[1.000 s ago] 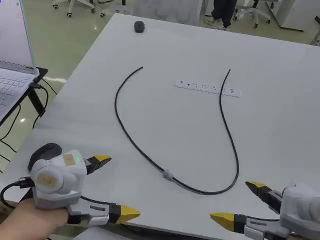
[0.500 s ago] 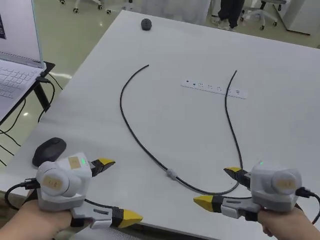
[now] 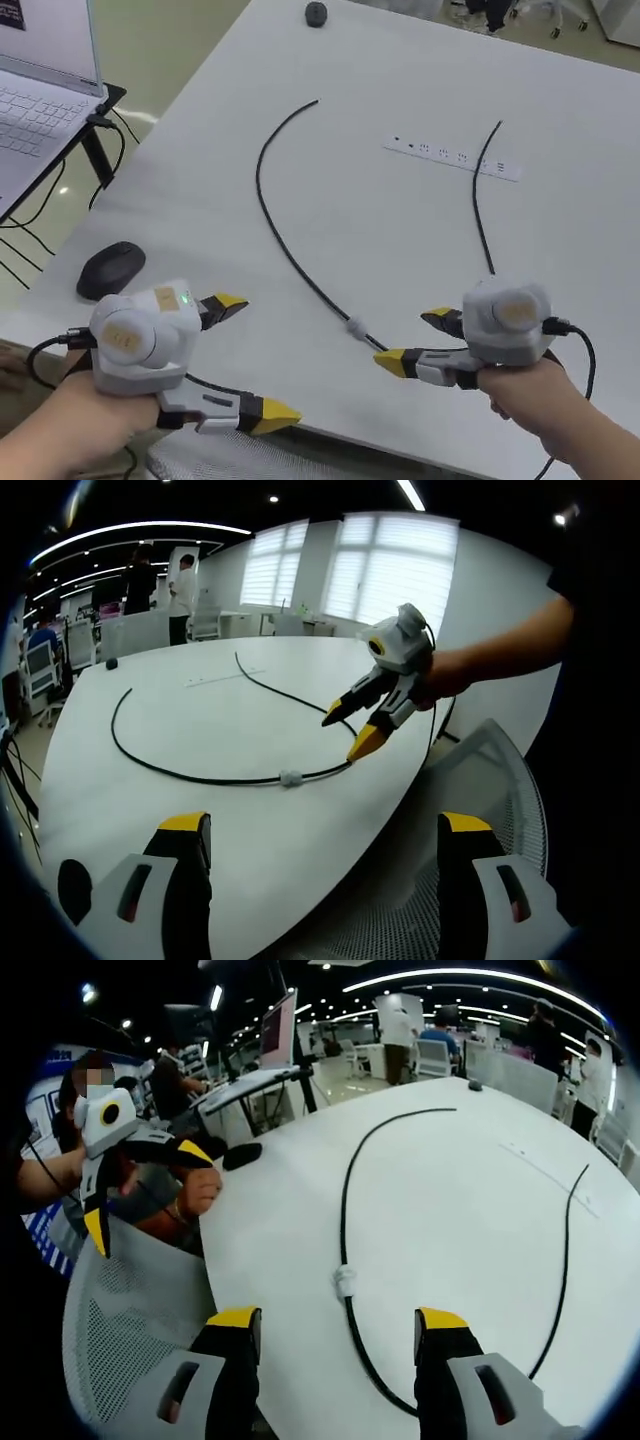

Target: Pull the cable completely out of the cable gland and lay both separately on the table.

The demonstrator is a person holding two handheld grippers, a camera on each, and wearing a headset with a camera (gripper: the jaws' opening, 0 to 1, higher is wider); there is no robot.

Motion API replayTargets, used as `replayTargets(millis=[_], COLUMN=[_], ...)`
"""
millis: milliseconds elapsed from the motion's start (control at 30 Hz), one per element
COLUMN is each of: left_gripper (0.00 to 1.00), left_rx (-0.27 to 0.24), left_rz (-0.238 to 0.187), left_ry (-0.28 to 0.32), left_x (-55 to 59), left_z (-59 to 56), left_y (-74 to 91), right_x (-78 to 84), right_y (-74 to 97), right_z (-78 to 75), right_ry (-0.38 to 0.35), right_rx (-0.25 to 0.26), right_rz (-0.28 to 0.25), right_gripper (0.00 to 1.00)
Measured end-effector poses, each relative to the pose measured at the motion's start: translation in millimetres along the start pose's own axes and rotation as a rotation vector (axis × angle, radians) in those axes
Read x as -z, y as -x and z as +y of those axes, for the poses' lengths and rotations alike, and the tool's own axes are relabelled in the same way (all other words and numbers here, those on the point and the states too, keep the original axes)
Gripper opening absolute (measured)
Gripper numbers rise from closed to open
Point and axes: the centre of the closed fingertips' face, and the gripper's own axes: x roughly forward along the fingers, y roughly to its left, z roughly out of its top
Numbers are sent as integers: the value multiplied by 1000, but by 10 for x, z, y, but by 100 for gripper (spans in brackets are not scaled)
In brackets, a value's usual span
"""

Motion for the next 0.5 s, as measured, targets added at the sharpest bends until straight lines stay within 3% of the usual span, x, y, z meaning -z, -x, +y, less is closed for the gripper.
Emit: replayTargets(millis=[133,500], left_gripper=[94,93], left_rx=[11,17], left_rz=[-3,19], left_ry=[9,26], left_x=[25,97], left_z=[-25,-73], left_y=[-4,4], right_x=[-4,126], right_y=[-111,-364], right_z=[-54,-94], right_ry=[-1,19], right_rx=[-9,-57], right_rz=[28,141], right_gripper=[59,41])
